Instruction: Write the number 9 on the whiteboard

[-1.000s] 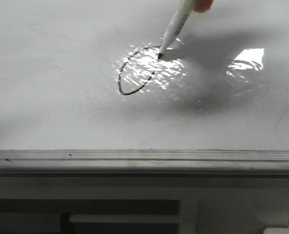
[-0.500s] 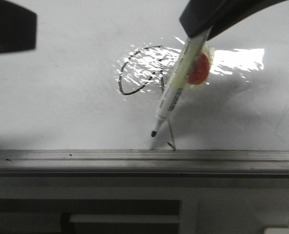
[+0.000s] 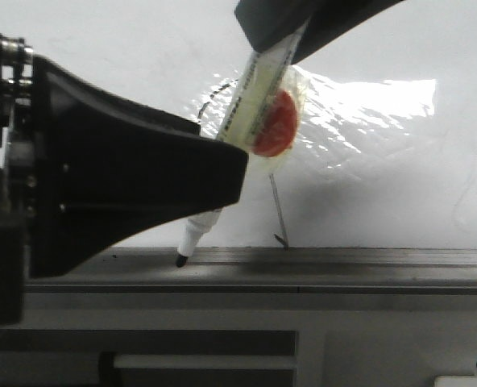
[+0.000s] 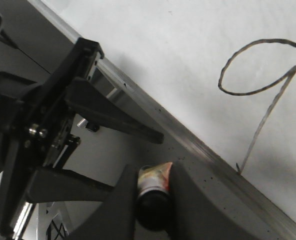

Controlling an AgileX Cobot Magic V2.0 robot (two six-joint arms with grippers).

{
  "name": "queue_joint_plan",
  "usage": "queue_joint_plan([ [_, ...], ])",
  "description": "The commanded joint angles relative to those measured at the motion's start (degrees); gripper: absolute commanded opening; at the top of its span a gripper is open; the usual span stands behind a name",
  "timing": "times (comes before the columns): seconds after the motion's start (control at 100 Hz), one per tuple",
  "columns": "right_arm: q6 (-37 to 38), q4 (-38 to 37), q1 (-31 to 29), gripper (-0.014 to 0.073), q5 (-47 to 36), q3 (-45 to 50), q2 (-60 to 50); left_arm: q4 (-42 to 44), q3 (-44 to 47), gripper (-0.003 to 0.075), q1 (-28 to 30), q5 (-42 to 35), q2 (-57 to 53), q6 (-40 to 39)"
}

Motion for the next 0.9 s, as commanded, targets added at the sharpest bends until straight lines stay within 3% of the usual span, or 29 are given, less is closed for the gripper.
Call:
queue_joint_plan([
  [0.0,0.1,1.2,0.1,-0.006,-3.3,-1.7,-1.2,-0.7,-1.4,0.0333,-0.4,-6.0,0.8,-0.7],
  [0.19,0.1,1.5,0.1,-0.006,-3.3,-1.7,-1.2,-0.8,-1.4,0.0303,-0.4,-7.5,1.3,-0.7],
  [0.41,0.1,1.7,0.1,-0.0061,-3.5,-1.7,-1.2,-0.8,-1.4,-0.0021,-0.4,-7.4,1.3,-0.7],
  [0.56,0.1,1.7,0.1,-0.0048,-3.4,-1.7,-1.2,-0.8,-1.4,-0.002,-0.4,-8.6,1.3,-0.7],
  [0.66,0.1,2.1,0.1,0.0063,-3.3,-1.7,-1.2,-1.1,-1.4,-0.002,-0.4,-9.3,1.3,-0.7],
  [0.74,0.1,2.1,0.1,0.0218,-3.3,-1.7,-1.2,-2.6,-1.3,-0.002,-0.4,-9.3,1.3,-1.0],
  [0.83,0.1,2.1,0.1,0.0342,-3.4,-1.7,-1.2,-10.3,-0.7,-0.002,-0.4,-9.3,1.3,-1.2],
  [0.89,0.1,2.1,0.1,0.0363,-3.3,-1.7,-1.2,-19.0,-0.1,-0.002,-0.4,-9.0,1.3,-1.2],
])
